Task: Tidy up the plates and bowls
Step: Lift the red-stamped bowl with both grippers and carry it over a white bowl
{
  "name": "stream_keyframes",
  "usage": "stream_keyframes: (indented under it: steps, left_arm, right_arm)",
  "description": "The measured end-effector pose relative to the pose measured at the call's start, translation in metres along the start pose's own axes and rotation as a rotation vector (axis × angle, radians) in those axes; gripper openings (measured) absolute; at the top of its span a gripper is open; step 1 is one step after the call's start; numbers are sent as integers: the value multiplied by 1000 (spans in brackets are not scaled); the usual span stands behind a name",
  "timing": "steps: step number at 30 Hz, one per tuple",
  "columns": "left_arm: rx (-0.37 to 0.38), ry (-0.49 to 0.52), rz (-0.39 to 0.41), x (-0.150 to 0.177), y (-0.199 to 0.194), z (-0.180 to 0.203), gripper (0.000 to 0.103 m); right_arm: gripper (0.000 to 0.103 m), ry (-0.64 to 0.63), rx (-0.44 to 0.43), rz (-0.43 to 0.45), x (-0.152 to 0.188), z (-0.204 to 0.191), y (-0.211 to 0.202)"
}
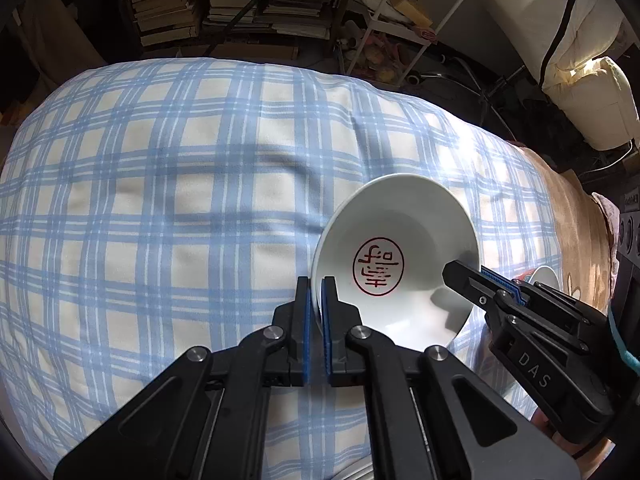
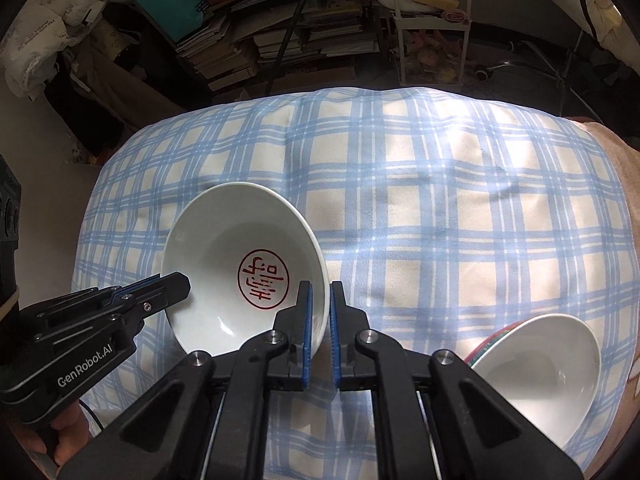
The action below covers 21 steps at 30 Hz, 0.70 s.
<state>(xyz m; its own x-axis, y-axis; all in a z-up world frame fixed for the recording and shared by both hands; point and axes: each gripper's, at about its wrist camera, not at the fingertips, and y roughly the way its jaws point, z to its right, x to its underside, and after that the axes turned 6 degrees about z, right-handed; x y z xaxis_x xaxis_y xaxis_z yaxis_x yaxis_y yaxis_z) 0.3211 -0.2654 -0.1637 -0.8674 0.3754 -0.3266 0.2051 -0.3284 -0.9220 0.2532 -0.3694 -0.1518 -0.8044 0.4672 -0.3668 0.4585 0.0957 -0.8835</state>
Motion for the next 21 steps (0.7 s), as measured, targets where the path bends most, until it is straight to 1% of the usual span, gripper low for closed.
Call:
stream_keyframes:
  steps: [5,11,16,21]
  left_arm:
    - [-17,16,20,10,-22,4,5]
    - [-26,18,58,26,-54,2,5]
    - [-42,8,79,46,-79,-3,5]
    - [-68,44,108,70,-106,-8,5]
  right_arm:
    - [9,2,-15,15,10,-4,-18]
    - [9,-15,-30,53,24,-17,-47]
    - [9,-32,-43,62,42,-30,-64]
    - [9,-50,-67,73,64,-47,-79]
